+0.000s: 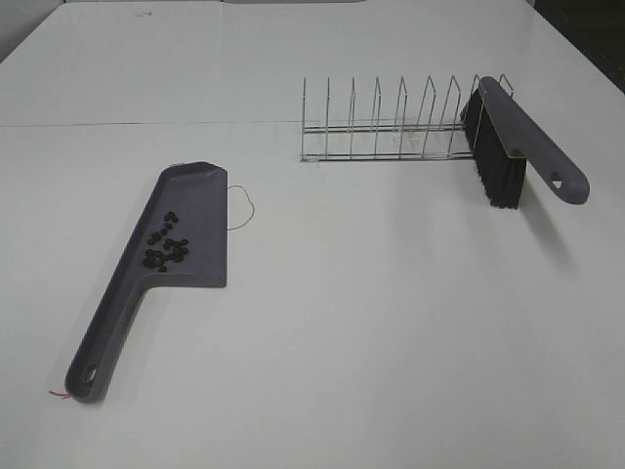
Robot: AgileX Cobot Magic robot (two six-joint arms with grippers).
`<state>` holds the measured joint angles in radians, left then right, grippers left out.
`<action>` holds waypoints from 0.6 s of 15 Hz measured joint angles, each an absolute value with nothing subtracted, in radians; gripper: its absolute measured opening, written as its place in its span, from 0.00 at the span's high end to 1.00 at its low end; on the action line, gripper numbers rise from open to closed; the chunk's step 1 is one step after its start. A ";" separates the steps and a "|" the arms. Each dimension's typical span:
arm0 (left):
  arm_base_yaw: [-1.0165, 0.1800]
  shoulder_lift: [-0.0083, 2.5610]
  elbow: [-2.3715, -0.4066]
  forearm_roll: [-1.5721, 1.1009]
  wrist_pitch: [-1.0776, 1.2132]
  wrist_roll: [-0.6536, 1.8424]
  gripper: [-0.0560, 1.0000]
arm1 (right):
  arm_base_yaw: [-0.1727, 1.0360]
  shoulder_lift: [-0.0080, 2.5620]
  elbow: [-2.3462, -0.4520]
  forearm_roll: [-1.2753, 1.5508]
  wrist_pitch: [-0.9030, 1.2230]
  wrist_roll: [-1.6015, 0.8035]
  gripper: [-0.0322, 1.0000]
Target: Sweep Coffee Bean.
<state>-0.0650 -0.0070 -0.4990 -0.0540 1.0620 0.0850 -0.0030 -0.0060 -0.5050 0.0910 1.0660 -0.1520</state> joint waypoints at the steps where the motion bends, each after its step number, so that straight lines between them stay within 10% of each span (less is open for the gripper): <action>1: -0.065 -0.007 -0.499 -0.054 1.062 0.085 0.33 | -0.003 -0.006 -0.505 0.091 1.066 -0.152 0.13; 9: -0.065 -0.007 -0.499 -0.054 1.062 0.085 0.33 | -0.003 -0.006 -0.505 0.091 1.066 -0.152 0.13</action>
